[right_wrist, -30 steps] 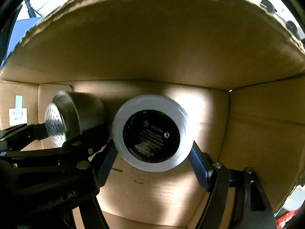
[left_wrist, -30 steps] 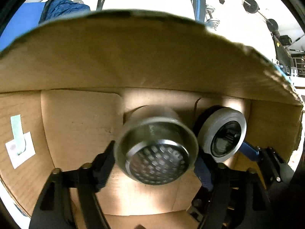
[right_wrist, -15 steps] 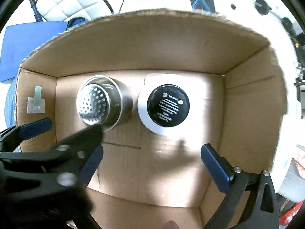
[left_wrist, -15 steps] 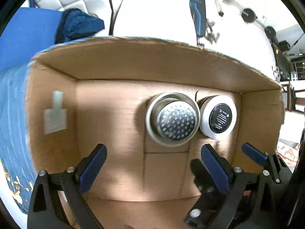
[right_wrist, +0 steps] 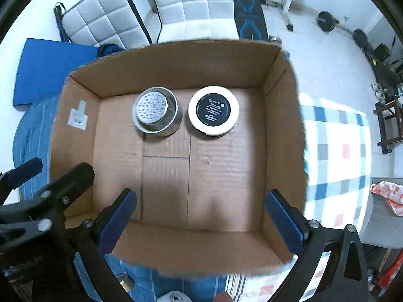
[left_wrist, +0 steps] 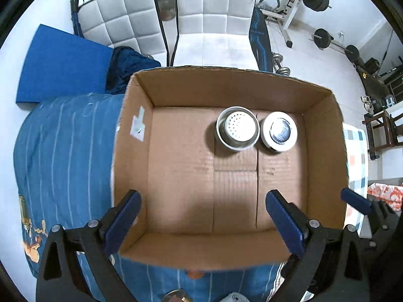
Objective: Organize rigid objects
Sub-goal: 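Open both tools to release the tins and lift out of the box, then grasp the gold tin with the left tool while the right grasps the white jar, then carry the gold tin and white jar with both tools into the box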
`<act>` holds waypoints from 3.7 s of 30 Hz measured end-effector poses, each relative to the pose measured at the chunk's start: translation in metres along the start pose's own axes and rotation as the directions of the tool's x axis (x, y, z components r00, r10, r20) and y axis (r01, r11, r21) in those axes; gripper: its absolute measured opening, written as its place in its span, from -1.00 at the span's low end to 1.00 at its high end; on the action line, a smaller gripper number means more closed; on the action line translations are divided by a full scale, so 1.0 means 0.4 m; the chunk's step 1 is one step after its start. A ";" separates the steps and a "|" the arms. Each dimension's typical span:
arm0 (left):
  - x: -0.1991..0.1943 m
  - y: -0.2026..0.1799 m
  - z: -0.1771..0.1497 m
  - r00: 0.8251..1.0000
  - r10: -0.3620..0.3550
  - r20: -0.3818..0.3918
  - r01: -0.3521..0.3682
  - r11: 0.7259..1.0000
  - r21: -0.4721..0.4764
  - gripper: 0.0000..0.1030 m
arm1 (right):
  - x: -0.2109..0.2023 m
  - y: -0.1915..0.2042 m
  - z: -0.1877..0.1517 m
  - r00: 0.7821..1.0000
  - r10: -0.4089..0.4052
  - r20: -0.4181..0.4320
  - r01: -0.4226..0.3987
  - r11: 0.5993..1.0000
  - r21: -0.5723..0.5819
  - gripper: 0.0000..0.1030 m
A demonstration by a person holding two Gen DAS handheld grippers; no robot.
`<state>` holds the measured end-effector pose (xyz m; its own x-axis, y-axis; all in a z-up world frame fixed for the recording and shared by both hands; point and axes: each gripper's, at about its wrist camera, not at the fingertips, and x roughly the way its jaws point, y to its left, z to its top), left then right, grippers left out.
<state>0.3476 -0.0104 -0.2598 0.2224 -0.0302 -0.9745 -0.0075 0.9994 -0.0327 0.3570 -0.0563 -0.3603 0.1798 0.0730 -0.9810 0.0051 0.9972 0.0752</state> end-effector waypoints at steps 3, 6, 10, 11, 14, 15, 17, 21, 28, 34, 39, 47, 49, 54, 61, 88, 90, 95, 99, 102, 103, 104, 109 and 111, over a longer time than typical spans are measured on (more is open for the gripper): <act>-0.048 0.008 -0.029 0.999 0.002 0.042 -0.002 1.000 0.004 0.97 | -0.050 -0.006 -0.007 0.999 -0.013 0.037 0.013 1.000 -0.009 1.00; -0.102 0.004 -0.060 0.996 0.005 0.085 -0.007 1.000 0.020 0.97 | -0.116 -0.002 -0.042 0.997 -0.018 0.079 0.020 1.000 -0.015 1.00; -0.185 0.004 -0.104 0.991 -0.004 0.134 0.000 1.000 0.029 0.97 | -0.199 0.005 -0.093 0.992 -0.018 0.126 0.020 1.000 -0.011 1.00; -0.206 0.006 -0.115 0.989 -0.007 0.146 0.002 1.000 0.031 0.97 | -0.219 0.007 -0.110 0.991 -0.008 0.136 0.009 1.000 -0.011 1.00; -0.253 0.011 -0.150 0.985 -0.018 0.173 0.012 0.999 0.031 0.97 | -0.258 0.008 -0.157 0.989 0.020 0.149 -0.019 1.000 -0.005 1.00; -0.266 0.016 -0.164 0.983 -0.022 0.180 0.017 0.999 0.029 0.97 | -0.268 0.009 -0.175 0.988 0.027 0.151 -0.026 1.000 -0.008 1.00; -0.288 0.031 -0.205 0.982 -0.007 0.188 0.001 0.999 0.033 0.97 | -0.281 0.013 -0.210 0.988 0.038 0.152 -0.036 0.999 -0.016 1.00; -0.271 0.074 -0.314 0.982 0.081 0.173 -0.094 0.993 0.065 0.97 | -0.242 0.023 -0.323 0.995 0.065 0.077 -0.061 0.996 -0.059 1.00; 0.008 0.212 -0.498 0.986 0.096 -0.137 -0.098 0.995 -0.006 0.97 | 0.016 0.010 -0.518 0.971 0.144 -0.192 -0.138 0.989 0.046 0.95; 0.163 0.276 -0.552 0.959 -0.018 -0.282 -0.020 0.991 -0.133 0.94 | 0.160 0.018 -0.584 0.937 0.182 -0.299 -0.150 0.981 0.126 0.44; 0.225 0.269 -0.566 0.937 -0.104 -0.335 0.041 0.981 -0.189 0.94 | 0.190 0.037 -0.599 0.925 0.230 -0.304 -0.188 0.969 0.161 0.45; 0.307 0.236 -0.573 0.902 -0.147 -0.406 0.054 0.971 -0.233 0.94 | 0.213 0.113 -0.622 0.940 0.080 -0.331 -0.095 0.995 -0.031 0.45; 0.320 0.234 -0.576 0.898 -0.157 -0.411 0.052 0.966 -0.253 0.94 | 0.225 0.122 -0.628 0.939 0.073 -0.336 -0.089 0.996 -0.031 0.45; 0.354 0.236 -0.585 0.888 -0.162 -0.430 0.037 0.958 -0.285 0.68 | 0.249 0.138 -0.642 0.938 0.064 -0.341 -0.078 0.997 -0.028 0.43; 0.383 0.208 -0.615 0.886 -0.144 -0.441 0.025 0.964 -0.265 0.31 | 0.278 0.125 -0.643 0.934 0.031 -0.355 -0.050 0.998 -0.045 0.01; 0.235 0.021 -0.693 0.944 -0.087 -0.318 0.050 0.991 -0.123 0.29 | 0.218 0.036 -0.707 0.963 0.043 -0.266 -0.056 0.998 -0.040 -0.21; 0.210 0.011 -0.690 0.945 -0.091 -0.313 0.059 0.992 -0.113 0.29 | 0.199 0.026 -0.713 0.966 0.050 -0.255 -0.062 0.997 -0.040 -0.21; 0.128 -0.015 -0.667 0.953 -0.136 -0.270 0.114 0.989 -0.097 0.29 | 0.140 0.006 -0.718 0.969 0.089 -0.230 -0.098 0.995 -0.027 -0.21; 0.045 -0.032 -0.630 0.960 -0.182 -0.213 0.165 0.982 -0.095 0.29 | 0.067 -0.014 -0.696 0.971 0.138 -0.194 -0.142 0.990 -0.009 -0.21; -0.026 -0.025 -0.578 0.965 -0.213 -0.152 0.202 0.976 -0.085 0.29 | -0.007 -0.022 -0.648 0.974 0.166 -0.151 -0.168 0.986 0.004 -0.22; -0.039 -0.008 -0.531 0.965 -0.226 -0.130 0.217 0.973 -0.083 0.29 | -0.027 -0.026 -0.637 0.975 0.175 -0.136 -0.176 0.984 0.007 -0.22; -0.063 -0.002 -0.511 0.965 -0.236 -0.114 0.229 0.970 -0.077 0.29 | -0.057 -0.036 -0.619 0.975 0.189 -0.116 -0.189 0.982 0.013 -0.22; -0.161 -0.011 -0.389 0.969 -0.244 -0.031 0.243 0.969 -0.035 0.29 | -0.168 -0.047 -0.496 0.974 0.225 -0.027 -0.225 0.974 0.023 -0.22; -0.185 -0.012 -0.333 0.971 -0.241 -0.009 0.240 0.970 -0.021 0.29 | -0.195 -0.056 -0.434 0.972 0.235 0.005 -0.235 0.972 0.029 -0.21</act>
<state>0.2014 -0.0148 -0.2170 0.2091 -0.2700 -0.9399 0.0256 0.9623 -0.2707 0.1723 -0.0810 -0.3166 0.1812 0.3054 -0.9348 -0.0093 0.9510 0.3090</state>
